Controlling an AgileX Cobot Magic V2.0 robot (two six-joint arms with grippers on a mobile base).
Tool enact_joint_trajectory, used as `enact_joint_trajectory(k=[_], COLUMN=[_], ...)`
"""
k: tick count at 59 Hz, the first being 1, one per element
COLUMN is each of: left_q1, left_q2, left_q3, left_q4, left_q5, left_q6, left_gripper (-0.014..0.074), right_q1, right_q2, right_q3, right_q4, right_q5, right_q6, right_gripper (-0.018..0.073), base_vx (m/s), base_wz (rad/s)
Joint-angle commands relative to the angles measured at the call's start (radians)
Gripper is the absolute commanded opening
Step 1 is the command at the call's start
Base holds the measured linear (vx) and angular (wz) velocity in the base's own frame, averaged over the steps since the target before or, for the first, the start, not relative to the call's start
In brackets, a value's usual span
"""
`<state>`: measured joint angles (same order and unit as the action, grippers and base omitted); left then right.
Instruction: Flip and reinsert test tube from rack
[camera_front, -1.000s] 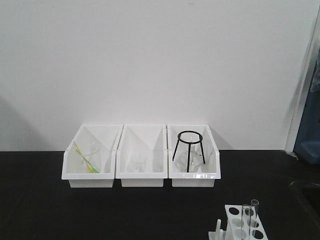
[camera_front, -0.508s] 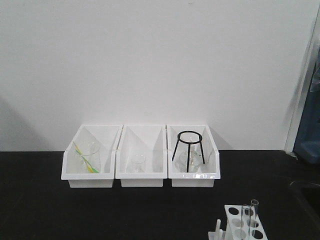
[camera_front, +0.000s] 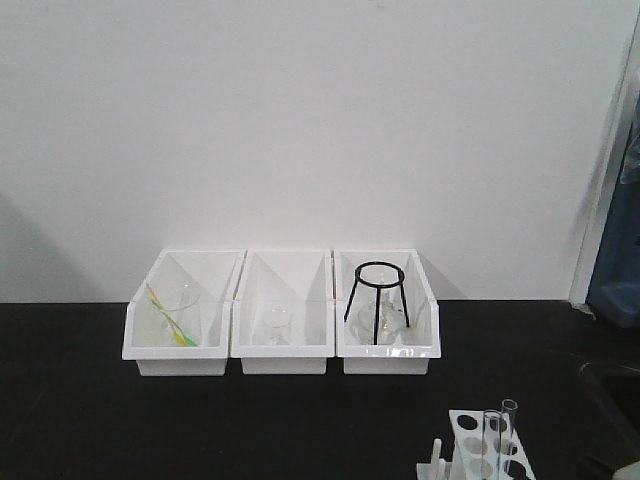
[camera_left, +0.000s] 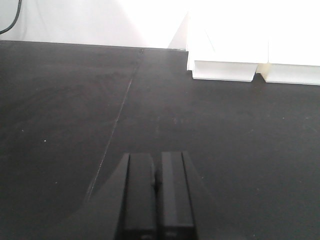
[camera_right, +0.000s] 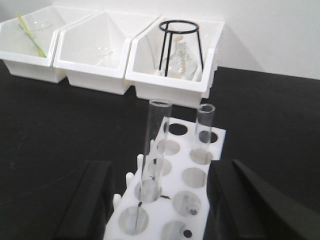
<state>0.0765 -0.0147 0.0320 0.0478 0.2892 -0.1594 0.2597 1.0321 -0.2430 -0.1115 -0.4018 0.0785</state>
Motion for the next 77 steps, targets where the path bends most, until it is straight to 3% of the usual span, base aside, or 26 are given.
enact_joint_trajectory(k=[1,20,46,77], left_q1=[-0.007,-0.007,-0.007,-0.007], left_q2=[-0.012,-0.012,-0.012,-0.012], left_q3=[0.000,0.000,0.000,0.000], left_q4=[-0.003,-0.003,-0.003,-0.003], left_q5=[-0.087,-0.087,-0.087,-0.087], left_q6=[0.000,0.000,0.000,0.000], left_gripper=[-0.0006,-0.0006,-0.0006,-0.0006], right_q1=[0.002,0.002,0.002,0.002], right_q2=[0.073,0.355,0.533,0.533], right_q3=[-0.031,-0.036,-0.173,-0.172], right_q4=[-0.006,-0.013,-0.035,-0.032], right_q5=[-0.202,-0.513,-0.530,-0.518], right_q6=[0.000,0.025,0.026,0.026], right_gripper=[0.0484,0.0484,0.0473,0.0147], base_vx=[0.00,0.00,0.00,0.00], base_wz=[0.00,0.00,0.00,0.00])
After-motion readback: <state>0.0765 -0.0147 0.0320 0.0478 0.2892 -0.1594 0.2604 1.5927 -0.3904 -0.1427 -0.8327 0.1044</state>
